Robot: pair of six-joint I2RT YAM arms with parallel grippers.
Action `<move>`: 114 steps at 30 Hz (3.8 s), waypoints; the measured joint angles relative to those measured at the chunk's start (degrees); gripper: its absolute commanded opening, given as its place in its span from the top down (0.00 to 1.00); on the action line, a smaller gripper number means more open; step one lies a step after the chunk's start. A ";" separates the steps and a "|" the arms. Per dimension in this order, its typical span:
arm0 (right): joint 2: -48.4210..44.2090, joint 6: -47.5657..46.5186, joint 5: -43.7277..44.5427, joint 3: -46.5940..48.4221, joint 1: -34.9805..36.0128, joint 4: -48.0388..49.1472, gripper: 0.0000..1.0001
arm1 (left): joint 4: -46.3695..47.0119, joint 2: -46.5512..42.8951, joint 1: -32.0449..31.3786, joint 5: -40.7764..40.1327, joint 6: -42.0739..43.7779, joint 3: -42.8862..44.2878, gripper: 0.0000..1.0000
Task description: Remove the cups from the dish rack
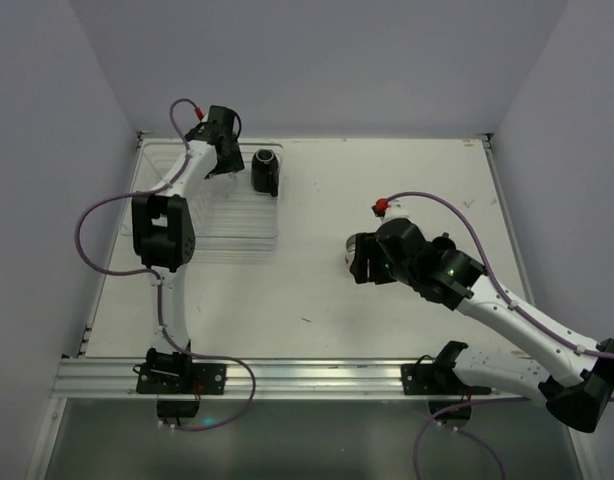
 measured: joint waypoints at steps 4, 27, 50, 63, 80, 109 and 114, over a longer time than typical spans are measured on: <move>2.51 0.02 -0.66 0.00 0.17 0.94 0.38 | 0.59 -9.07 0.00 0.98 -0.55 -7.48 1.00; 7.32 8.07 -29.27 0.61 -8.02 34.23 0.40 | 24.41 -66.27 0.28 41.46 -9.27 -54.03 1.00; 22.34 37.13 -55.39 -10.54 -12.17 98.38 0.48 | 52.92 -85.99 0.28 66.42 -32.11 -76.72 1.00; 25.86 42.23 -58.14 -8.59 -9.42 108.13 0.50 | 56.76 -86.23 -0.81 66.34 -36.26 -79.25 1.00; 27.17 36.98 -57.37 -3.32 -7.63 96.19 1.00 | 54.82 -86.53 -3.17 63.25 -33.53 -79.38 0.00; 41.03 -3.52 -8.59 36.59 1.31 -3.06 1.00 | 9.49 -83.78 -3.82 18.12 -13.25 -58.90 0.00; 45.99 -3.80 -3.82 40.68 1.75 -9.64 1.00 | 8.76 -82.71 -3.82 17.84 -12.63 -59.08 0.00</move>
